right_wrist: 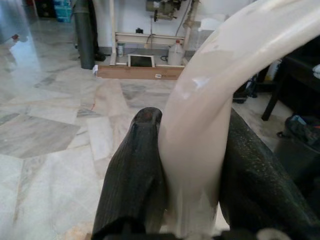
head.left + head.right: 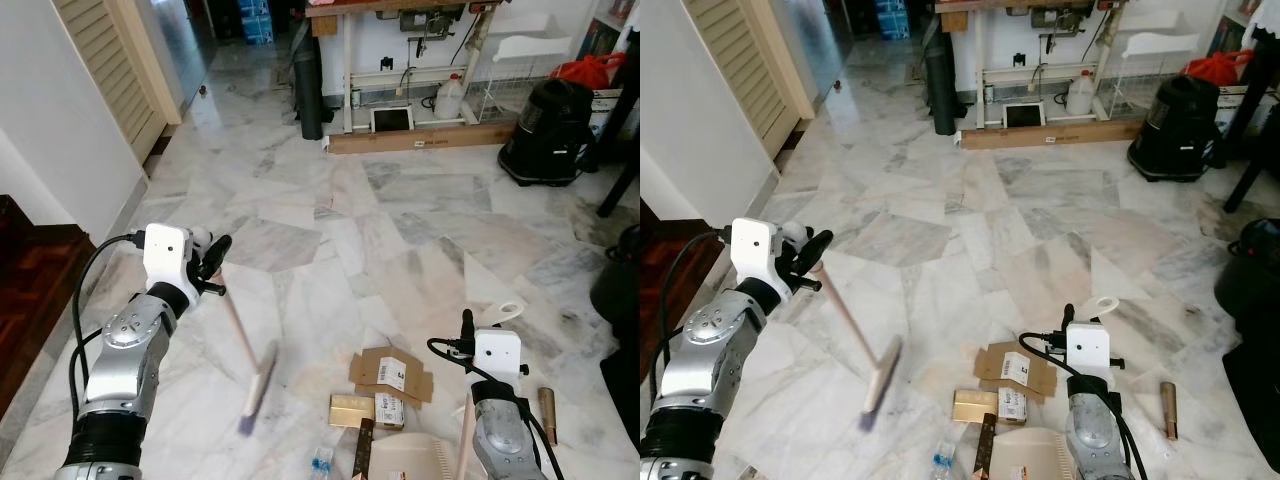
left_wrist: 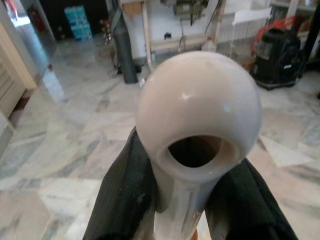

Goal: Sweep floor

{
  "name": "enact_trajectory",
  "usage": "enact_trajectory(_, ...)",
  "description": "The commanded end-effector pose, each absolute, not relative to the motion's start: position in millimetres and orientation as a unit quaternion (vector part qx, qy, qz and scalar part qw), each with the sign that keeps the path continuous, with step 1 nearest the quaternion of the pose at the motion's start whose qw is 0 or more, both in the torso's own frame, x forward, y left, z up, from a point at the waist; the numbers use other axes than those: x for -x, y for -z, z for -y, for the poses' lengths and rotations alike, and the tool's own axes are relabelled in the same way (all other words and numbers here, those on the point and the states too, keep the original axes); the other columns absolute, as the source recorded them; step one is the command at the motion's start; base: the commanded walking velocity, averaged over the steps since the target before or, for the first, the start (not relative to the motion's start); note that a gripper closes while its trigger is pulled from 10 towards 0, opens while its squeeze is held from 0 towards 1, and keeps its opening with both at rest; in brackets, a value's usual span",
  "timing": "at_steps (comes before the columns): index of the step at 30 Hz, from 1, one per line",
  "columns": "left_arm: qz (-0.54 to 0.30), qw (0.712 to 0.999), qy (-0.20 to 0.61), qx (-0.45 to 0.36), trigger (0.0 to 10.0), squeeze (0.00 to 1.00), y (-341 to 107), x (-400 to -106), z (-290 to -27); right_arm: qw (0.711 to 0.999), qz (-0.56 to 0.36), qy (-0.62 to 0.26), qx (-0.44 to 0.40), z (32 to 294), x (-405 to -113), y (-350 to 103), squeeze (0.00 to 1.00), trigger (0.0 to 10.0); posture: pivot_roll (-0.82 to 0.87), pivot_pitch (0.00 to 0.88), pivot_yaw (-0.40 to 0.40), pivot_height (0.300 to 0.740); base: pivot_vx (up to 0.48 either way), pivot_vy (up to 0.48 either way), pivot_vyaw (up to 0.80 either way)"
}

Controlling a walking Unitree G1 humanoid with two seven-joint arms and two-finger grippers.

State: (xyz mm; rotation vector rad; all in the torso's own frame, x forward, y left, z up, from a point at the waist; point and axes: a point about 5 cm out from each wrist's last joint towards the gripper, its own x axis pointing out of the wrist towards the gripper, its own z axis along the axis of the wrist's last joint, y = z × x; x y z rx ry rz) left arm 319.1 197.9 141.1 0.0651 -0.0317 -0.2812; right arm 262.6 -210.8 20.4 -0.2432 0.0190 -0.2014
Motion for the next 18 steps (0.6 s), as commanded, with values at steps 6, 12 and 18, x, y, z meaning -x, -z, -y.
enact_trajectory(6, 0.005, 0.987, 0.157, -0.037, 10.0, 0.00, -130, -320, -190, 0.989, 0.005, 0.122, 0.089, 215, -268, -28, 0.00, 10.0, 0.01, 0.000, 0.077, 0.740, 0.000, 0.000, 0.00)
enact_trajectory(12, -0.006, 0.987, 0.153, -0.042, 10.0, 0.00, -120, -320, -190, 0.988, 0.022, 0.128, 0.081, 217, -273, -36, 0.00, 10.0, 0.00, 0.000, 0.080, 0.740, 0.000, 0.000, 0.00)
enact_trajectory(18, -0.008, 0.987, 0.155, -0.035, 10.0, 0.00, -117, -321, -187, 0.988, 0.047, 0.136, 0.061, 220, -279, -46, 0.00, 10.0, 0.00, 0.000, 0.078, 0.740, 0.000, 0.000, 0.00)
